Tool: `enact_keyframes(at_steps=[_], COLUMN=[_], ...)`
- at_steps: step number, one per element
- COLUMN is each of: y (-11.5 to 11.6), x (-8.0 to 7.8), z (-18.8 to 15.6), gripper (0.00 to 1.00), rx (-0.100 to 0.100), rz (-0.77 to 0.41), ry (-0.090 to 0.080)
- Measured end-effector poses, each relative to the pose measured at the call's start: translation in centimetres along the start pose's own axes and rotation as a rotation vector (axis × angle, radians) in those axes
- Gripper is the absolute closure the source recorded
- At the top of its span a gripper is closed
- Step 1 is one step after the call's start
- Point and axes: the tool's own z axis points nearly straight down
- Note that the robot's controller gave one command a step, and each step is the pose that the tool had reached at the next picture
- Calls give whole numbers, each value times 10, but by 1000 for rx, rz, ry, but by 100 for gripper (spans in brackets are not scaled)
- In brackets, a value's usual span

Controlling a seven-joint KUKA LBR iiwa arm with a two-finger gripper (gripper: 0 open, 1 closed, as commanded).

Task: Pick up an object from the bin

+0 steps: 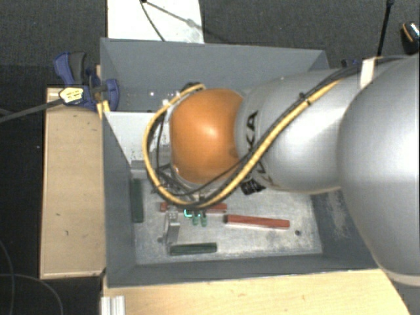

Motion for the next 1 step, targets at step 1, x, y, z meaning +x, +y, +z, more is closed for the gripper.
enact_keyframes(at_steps=[1], y=[-55], x=[-16], z=[101], gripper=[0], rx=[0], rz=[175], ry=[-4])
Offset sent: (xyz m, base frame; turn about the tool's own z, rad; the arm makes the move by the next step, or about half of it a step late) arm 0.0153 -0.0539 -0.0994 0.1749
